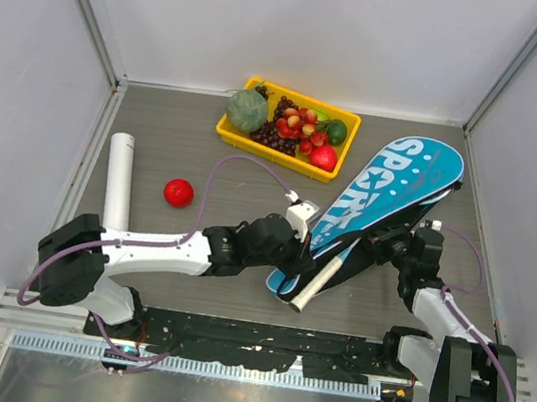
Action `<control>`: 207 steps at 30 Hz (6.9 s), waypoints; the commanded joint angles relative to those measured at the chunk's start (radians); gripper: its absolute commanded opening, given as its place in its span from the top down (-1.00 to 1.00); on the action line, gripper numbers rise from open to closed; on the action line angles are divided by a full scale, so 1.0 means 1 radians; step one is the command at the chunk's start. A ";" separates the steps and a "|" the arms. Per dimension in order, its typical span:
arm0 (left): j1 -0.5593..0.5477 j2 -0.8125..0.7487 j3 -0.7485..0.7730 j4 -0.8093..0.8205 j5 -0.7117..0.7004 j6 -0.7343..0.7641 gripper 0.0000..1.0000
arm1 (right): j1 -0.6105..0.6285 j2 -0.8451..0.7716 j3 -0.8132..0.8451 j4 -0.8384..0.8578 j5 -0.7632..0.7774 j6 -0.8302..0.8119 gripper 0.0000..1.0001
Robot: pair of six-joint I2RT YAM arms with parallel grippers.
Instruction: Pack up the badminton gear
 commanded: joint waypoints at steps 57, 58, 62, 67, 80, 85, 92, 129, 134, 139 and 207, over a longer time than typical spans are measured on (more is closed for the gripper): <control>-0.043 -0.004 0.036 -0.055 -0.122 -0.219 1.00 | -0.026 -0.251 0.491 -0.858 0.468 -0.485 -0.88; -0.043 -0.004 0.039 -0.055 -0.120 -0.217 1.00 | -0.038 -0.204 0.506 -0.835 0.457 -0.520 -0.89; -0.041 -0.002 0.044 -0.082 -0.113 -0.208 1.00 | -0.108 -0.112 0.502 -0.755 0.380 -0.571 -0.96; -0.043 -0.012 0.034 -0.082 -0.104 -0.205 1.00 | -0.252 -0.038 0.453 -0.614 0.250 -0.630 -0.91; -0.049 0.042 -0.027 -0.025 -0.039 -0.182 1.00 | -0.403 0.278 0.405 -0.320 0.063 -0.644 -0.91; -0.047 0.060 -0.053 -0.002 -0.024 -0.182 1.00 | -0.408 0.385 0.410 -0.243 0.018 -0.641 -0.97; -0.052 0.094 -0.064 0.033 0.030 -0.188 1.00 | -0.409 0.488 0.359 -0.120 -0.042 -0.604 -0.73; 0.278 -0.498 0.252 -0.597 -0.225 0.056 -0.32 | 0.019 0.207 1.353 -0.738 0.017 -1.183 0.90; 0.485 -0.544 0.320 -0.727 -0.216 -0.025 -0.43 | 0.141 0.253 1.505 -0.844 0.007 -1.412 0.89; 0.678 -0.558 0.442 -0.884 -0.185 -0.174 -0.53 | 0.294 0.224 1.465 -0.878 0.056 -1.578 0.89; 0.904 -0.799 -0.122 -0.958 0.059 -0.681 -0.70 | 1.214 0.249 0.579 -0.315 0.709 -1.701 0.90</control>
